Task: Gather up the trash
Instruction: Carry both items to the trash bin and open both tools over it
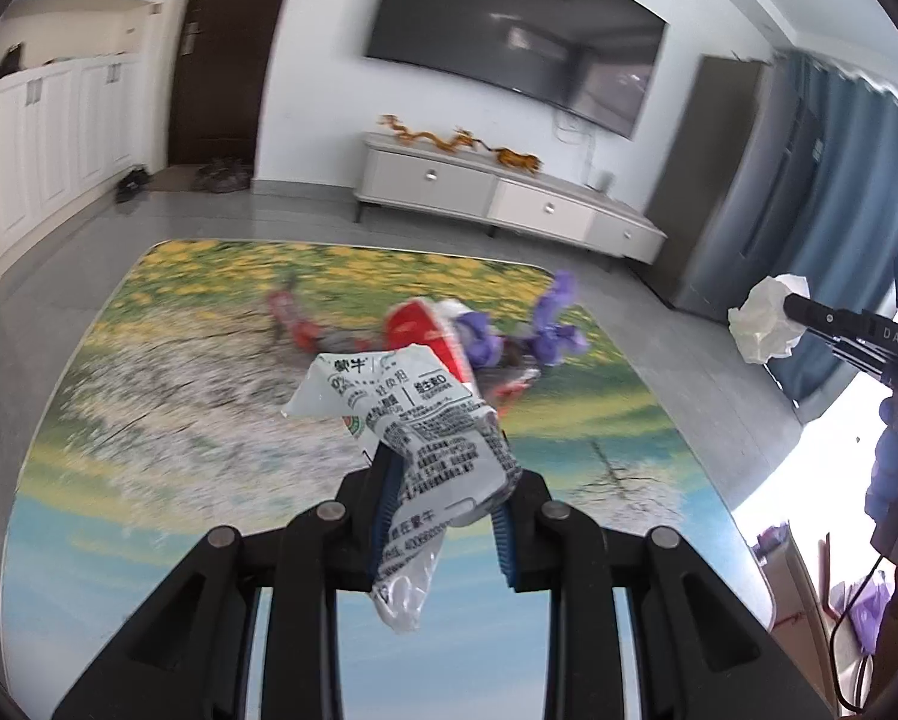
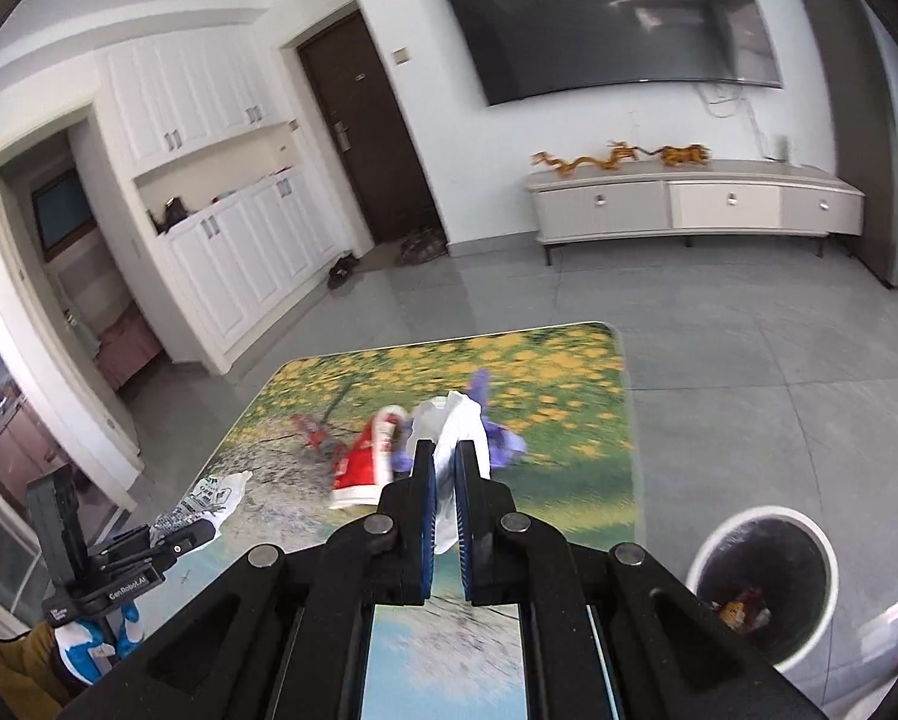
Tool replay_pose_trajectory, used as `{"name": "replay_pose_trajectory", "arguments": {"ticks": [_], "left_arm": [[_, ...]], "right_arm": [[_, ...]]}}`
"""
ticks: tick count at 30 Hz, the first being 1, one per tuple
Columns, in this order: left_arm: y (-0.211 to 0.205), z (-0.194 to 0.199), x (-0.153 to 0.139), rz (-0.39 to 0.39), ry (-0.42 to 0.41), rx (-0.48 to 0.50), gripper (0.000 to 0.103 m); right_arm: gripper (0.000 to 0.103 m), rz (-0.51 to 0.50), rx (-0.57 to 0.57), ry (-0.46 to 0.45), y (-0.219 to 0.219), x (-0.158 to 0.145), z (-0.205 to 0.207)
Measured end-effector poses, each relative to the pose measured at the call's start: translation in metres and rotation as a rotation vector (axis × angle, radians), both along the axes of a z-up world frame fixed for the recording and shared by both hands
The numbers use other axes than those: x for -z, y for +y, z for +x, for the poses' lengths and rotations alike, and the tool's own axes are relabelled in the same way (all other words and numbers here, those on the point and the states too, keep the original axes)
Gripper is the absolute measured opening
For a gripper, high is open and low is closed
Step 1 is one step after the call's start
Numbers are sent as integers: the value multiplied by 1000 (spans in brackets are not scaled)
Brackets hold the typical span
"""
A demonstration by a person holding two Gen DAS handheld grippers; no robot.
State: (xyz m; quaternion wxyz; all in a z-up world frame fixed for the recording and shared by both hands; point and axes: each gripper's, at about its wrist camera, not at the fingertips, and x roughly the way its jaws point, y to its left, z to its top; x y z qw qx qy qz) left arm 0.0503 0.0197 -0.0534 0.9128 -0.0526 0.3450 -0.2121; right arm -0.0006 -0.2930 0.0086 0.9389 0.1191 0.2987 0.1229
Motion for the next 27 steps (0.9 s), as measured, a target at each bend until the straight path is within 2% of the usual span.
{"name": "replay_pose_trajectory", "arguments": {"ticks": [5, 15, 21, 27], "left_arm": [[-51, 9, -9, 29, 3, 112, 26], [-188, 32, -15, 66, 37, 359, 26], [-278, 49, 1, 101, 99, 478, 26], [-361, 72, 29, 122, 196, 548, 26]], "right_arm": [[6, 21, 93, 9, -45, 11, -18], [6, 86, 311, 75, -136, 50, -45], [6, 126, 430, 143, -183, 80, -49], [7, 170, 509, 216, -224, 112, -28]]}}
